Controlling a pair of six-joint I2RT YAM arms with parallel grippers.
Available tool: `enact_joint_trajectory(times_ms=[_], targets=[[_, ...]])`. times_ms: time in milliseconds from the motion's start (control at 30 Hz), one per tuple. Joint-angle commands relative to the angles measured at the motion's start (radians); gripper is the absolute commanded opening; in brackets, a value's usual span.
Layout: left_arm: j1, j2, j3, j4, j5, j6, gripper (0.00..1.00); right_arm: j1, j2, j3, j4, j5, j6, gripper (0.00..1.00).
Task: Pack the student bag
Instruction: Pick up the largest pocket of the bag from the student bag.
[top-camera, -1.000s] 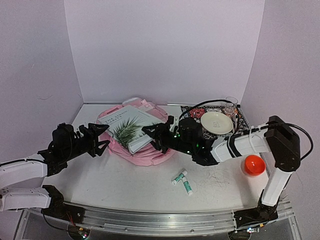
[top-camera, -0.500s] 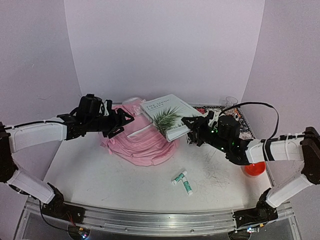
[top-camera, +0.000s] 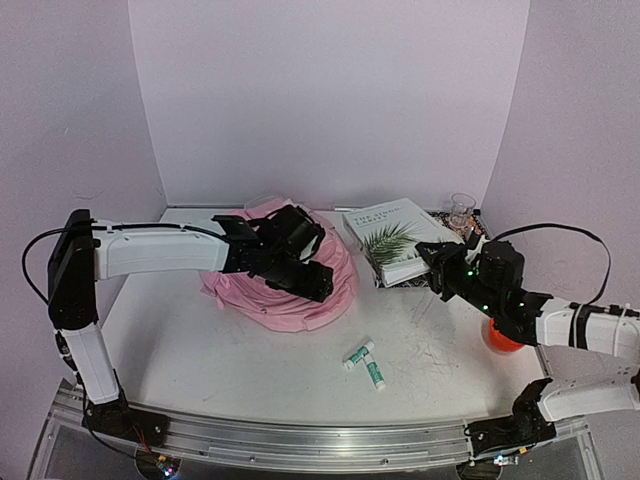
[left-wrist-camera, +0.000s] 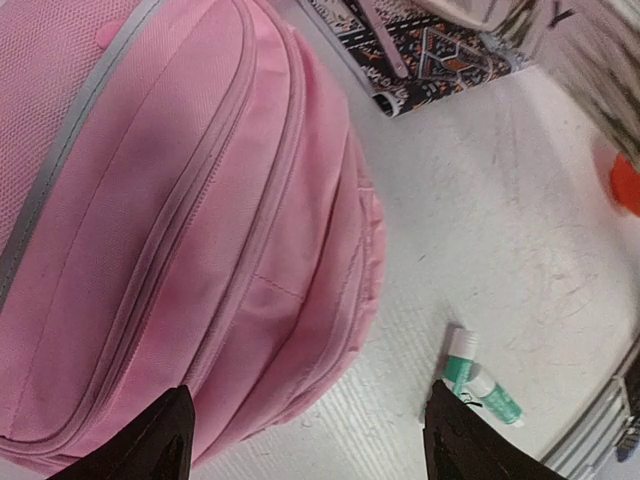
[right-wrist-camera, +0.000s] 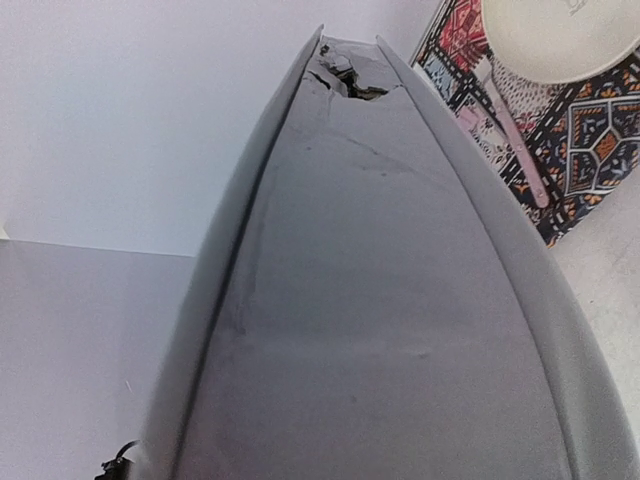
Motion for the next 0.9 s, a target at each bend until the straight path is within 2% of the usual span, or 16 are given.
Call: enact_joint_trajectory(times_ms=[0, 333, 467, 733, 867], targets=[[-0.02, 0.059, 0.094, -0.096, -0.139, 0.099, 0.79, -0.01, -0.135, 0.004, -0.103, 0.105, -0.045, 0.39], [-0.061, 0.221, 0.223, -0.17, -0.264, 0.152, 0.76, -0.011, -0.184, 0.001, -0.165, 0.086, -0.049, 0.4], [-0.061, 0.254, 0.273, -0.227, -0.376, 0.152, 0.69, -0.011, -0.185, 0.012, -0.166, 0.072, -0.066, 0.4], [-0.061, 0.254, 0.316, -0.285, -0.475, 0.148, 0.5, -0.011, -0.17, 0.01, -0.164, 0.044, -0.077, 0.41], [-0.061, 0.293, 0.342, -0.319, -0.469, 0.144, 0.49, -0.01, -0.151, 0.021, -0.16, 0.014, -0.091, 0.41]])
